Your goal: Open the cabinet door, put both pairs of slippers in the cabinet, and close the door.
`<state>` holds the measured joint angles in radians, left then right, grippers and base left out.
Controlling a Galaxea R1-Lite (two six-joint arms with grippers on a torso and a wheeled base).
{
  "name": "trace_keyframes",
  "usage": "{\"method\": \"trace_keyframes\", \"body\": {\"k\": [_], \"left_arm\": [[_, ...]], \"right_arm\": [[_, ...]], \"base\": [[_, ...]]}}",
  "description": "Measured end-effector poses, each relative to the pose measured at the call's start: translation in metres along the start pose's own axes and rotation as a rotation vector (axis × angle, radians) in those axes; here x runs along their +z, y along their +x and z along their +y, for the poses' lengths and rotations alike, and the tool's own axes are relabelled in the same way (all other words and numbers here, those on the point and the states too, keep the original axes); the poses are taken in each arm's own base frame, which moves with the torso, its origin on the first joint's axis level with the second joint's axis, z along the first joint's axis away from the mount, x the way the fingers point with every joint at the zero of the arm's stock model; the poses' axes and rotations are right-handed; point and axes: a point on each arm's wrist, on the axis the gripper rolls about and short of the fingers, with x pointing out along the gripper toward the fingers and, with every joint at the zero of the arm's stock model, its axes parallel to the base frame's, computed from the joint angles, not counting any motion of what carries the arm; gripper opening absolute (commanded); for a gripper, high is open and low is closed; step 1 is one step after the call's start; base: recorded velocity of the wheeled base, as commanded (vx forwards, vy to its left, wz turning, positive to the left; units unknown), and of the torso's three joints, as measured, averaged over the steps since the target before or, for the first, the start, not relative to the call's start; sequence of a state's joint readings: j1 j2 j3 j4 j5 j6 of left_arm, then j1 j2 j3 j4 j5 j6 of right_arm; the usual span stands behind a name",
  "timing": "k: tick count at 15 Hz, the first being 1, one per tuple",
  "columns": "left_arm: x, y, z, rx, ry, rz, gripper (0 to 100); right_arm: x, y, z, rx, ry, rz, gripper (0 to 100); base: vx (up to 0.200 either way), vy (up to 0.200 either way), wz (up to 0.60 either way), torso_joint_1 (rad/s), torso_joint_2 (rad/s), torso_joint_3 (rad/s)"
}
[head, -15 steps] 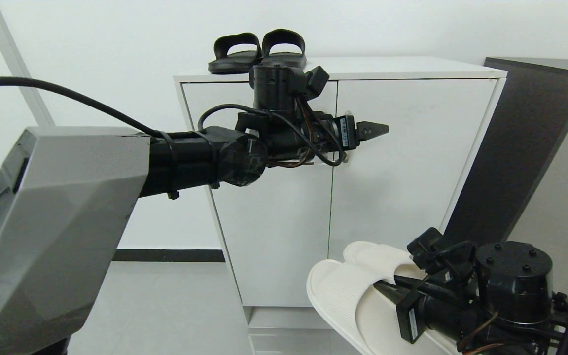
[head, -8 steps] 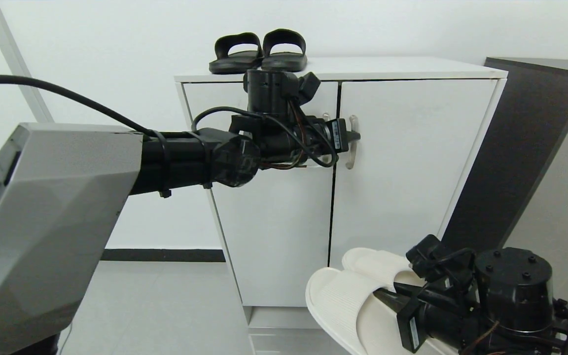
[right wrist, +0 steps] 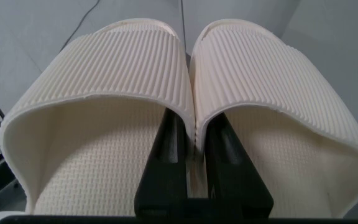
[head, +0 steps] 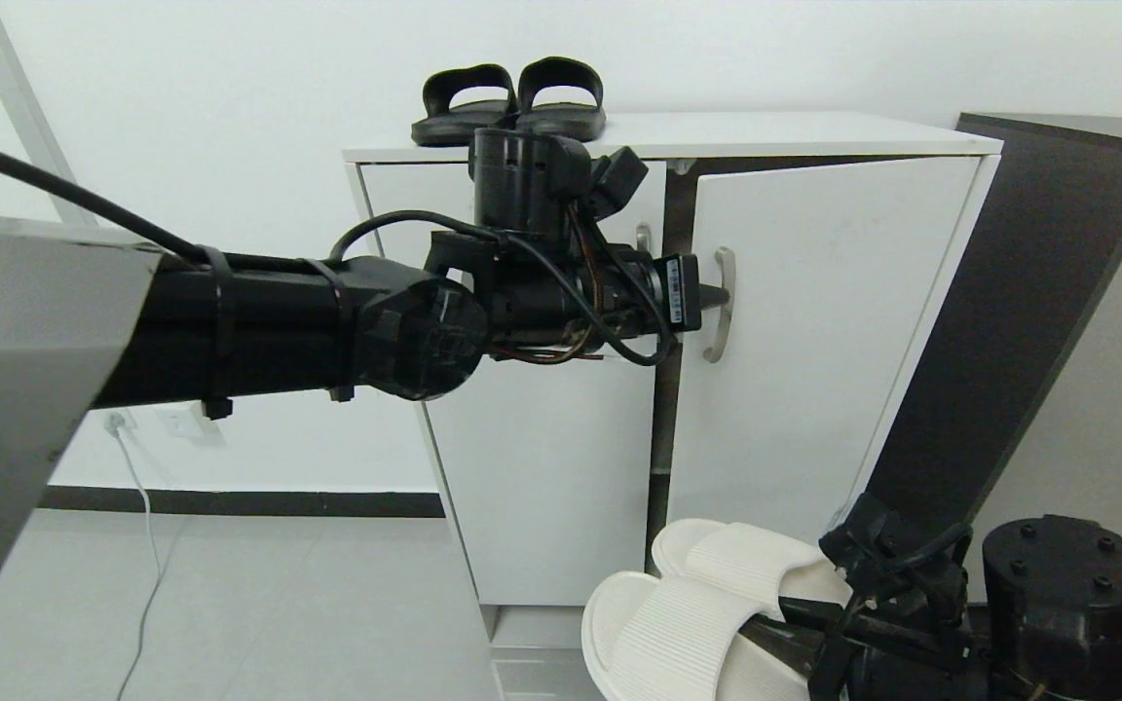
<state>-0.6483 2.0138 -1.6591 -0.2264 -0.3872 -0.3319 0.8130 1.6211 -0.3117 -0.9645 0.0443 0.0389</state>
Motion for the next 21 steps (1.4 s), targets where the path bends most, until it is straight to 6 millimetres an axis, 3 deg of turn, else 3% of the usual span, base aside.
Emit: {"method": "trace_keyframes", "body": {"k": [5,9,13,21], "left_arm": [[0.002,-0.031,-0.017,-0.02,0.012,-0.041,0],[0.021,-0.045,-0.008,0.007,-0.033,-0.104,0],[0.035,-0.033,0.008,0.013,-0.089,-0.169,0],[0.033,0.002,0.028,0.027,-0.106,-0.146,0]], "right_arm": [[0.0,-0.002,0.005,0.02,-0.007,-0.001,0],[0.0,-0.002,0.009,0.032,-0.014,-0.002,0],[-0.003,-0.004,0.012,0.044,-0.018,0.009,0],[-0.013,-0.007,0.024,0.099,-0.07,0.047,0]], "base": [[0.0,0.0,0.0,0.0,0.0,0.0],[0.0,0.0,0.0,0.0,0.0,0.0],[0.0,0.0,0.0,0.0,0.0,0.0],[0.0,0.0,0.0,0.0,0.0,0.0]]}}
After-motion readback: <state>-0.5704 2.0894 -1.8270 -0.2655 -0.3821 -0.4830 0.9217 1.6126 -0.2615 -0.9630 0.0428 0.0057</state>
